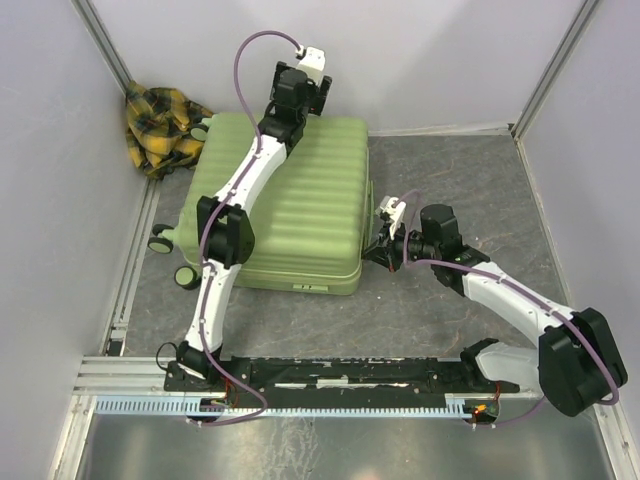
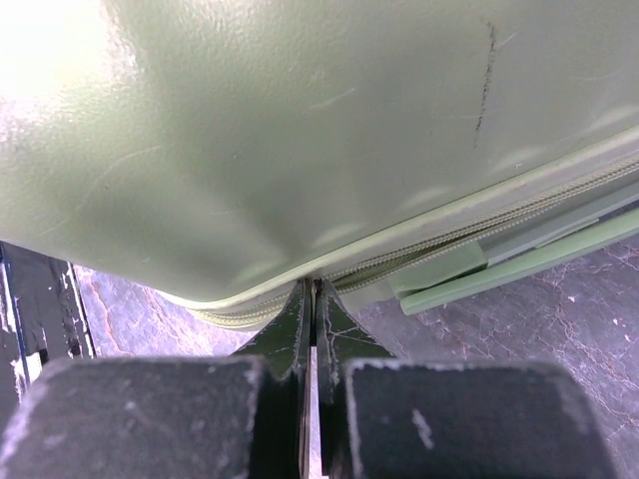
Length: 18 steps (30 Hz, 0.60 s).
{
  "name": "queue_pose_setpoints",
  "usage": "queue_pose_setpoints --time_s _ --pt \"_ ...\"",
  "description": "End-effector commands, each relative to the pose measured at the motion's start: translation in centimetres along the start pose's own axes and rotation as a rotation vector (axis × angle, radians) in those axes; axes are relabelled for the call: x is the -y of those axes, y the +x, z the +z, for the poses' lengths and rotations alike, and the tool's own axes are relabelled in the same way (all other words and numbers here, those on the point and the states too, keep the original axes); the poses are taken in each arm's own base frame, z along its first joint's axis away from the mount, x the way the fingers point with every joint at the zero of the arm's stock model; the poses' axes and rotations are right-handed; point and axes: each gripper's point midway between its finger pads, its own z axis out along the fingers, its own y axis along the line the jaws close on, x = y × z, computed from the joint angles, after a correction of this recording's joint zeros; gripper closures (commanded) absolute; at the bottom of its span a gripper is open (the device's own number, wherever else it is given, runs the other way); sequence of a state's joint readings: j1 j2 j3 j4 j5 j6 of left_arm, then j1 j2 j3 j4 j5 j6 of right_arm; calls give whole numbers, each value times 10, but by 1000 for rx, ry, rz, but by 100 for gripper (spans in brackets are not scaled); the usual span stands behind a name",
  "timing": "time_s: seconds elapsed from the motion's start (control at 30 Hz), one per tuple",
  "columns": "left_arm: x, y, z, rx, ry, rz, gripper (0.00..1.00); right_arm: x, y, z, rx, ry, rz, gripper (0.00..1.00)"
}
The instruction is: Pack the luggage
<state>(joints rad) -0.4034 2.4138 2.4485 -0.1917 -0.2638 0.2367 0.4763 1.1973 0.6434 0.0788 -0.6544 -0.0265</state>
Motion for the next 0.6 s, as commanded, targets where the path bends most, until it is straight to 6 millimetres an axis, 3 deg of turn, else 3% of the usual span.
queue_pose_setpoints --time_s 0.0,0.17,0.3,0.43,0.57 --pt "-38 16 11 2 -303 100 8 -5 -7 10 13 -33 -4 98" --pt "-22 28 21 -3 -334 307 3 -3 -8 13 12 -31 1 98" --pt "23 41 18 -39 -61 353 7 0 -10 13 9 -19 3 98" --pt "70 65 -13 -69 249 412 15 10 -7 7 -6 28 -14 98" --pt "95 78 -43 -107 448 431 36 26 -7 -2 -5 73 5 98"
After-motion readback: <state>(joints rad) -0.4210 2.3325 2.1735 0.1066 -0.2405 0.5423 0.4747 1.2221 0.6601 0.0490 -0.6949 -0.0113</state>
